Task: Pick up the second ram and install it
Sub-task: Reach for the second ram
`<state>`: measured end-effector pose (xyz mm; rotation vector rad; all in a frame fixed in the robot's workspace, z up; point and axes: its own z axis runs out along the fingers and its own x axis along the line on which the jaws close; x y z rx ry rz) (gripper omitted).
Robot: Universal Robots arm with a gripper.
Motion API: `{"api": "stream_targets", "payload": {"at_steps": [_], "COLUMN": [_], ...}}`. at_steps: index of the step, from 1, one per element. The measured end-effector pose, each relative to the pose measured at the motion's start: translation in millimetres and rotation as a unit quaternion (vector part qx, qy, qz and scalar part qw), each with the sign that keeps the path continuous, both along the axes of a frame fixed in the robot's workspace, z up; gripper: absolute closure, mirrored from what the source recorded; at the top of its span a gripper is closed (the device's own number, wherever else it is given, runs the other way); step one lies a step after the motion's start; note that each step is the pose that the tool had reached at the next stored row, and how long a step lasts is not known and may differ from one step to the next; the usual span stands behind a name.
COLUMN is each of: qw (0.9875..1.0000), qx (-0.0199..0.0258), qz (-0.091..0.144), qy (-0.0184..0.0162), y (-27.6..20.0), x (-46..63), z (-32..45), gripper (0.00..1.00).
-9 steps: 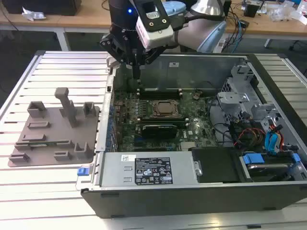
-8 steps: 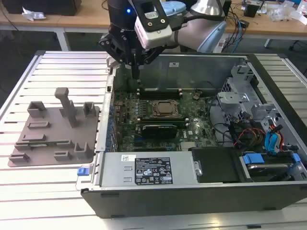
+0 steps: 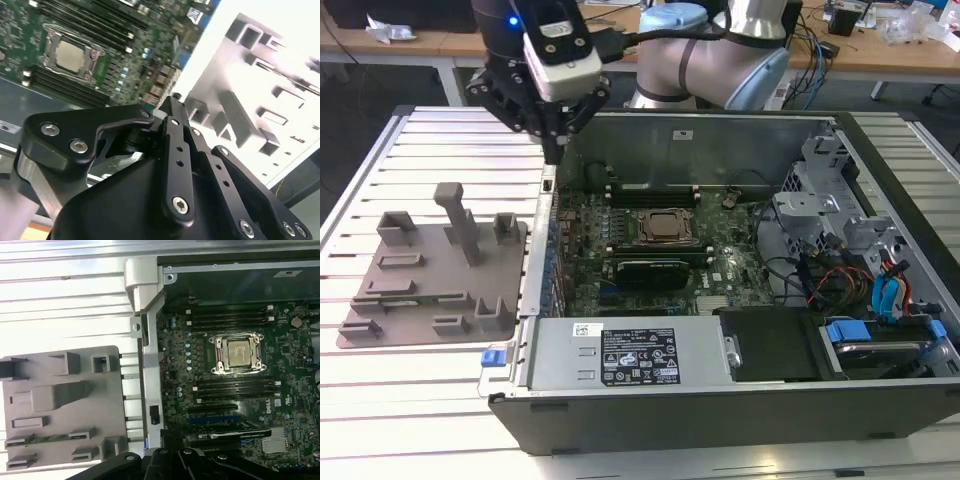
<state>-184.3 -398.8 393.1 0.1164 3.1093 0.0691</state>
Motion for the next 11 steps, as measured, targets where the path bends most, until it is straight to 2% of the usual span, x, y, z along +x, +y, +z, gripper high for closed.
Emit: {"api": "stream_targets", "payload": {"at_steps": [7, 11], "qw": [1.0, 1.0], "qx": [0.0, 0.0], "qz": [0.0, 0.0], "qy": [-0.0014, -0.0016], "y": [0.0, 0.0], "x": [-63.1, -88.7], "z": [-0.3, -0.6], "gripper": [0.9, 0.9]}}
